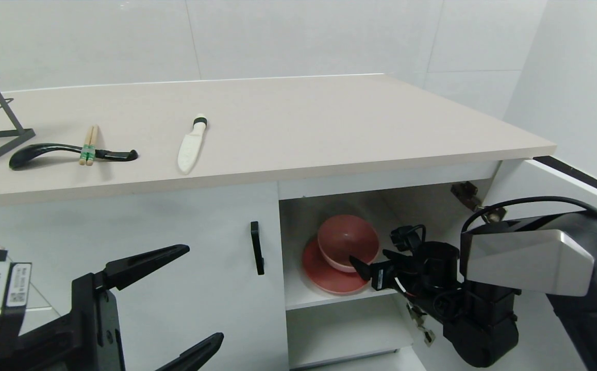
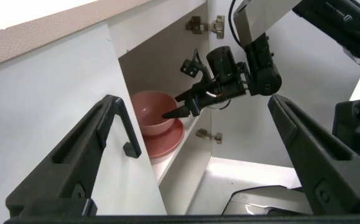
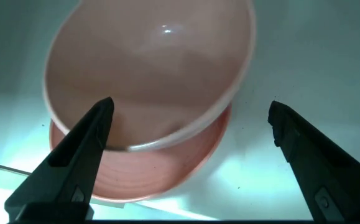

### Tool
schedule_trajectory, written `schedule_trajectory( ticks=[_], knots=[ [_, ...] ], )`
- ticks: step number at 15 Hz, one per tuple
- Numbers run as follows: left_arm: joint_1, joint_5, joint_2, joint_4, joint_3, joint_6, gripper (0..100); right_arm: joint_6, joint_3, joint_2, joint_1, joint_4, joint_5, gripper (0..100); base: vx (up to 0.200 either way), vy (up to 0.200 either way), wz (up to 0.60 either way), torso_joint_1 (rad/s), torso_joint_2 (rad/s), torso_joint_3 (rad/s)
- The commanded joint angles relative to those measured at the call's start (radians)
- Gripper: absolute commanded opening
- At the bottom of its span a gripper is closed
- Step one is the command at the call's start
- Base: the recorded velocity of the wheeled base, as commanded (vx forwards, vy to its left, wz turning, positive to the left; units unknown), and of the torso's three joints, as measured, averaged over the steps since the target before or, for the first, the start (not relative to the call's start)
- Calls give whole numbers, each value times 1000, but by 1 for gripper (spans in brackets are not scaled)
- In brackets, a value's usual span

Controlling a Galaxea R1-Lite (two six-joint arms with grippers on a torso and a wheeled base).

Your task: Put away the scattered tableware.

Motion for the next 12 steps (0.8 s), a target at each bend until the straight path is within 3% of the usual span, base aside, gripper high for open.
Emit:
schedule_trajectory(
  ticks=[1, 6, 12],
  knots=[
    [0, 0, 4, 0, 0, 1, 100, -15, 1, -4, 2, -1, 0, 100, 0, 0, 0, 0, 0, 0],
    [1, 0, 3, 0, 0, 1, 100, -69, 81, -161, 24, -1, 3, 100, 0, 0, 0, 0, 0, 0],
    [1, 0, 0, 0, 0, 1, 100, -75, 331, -394, 173, -1, 2, 100, 0, 0, 0, 0, 0, 0]
  ],
)
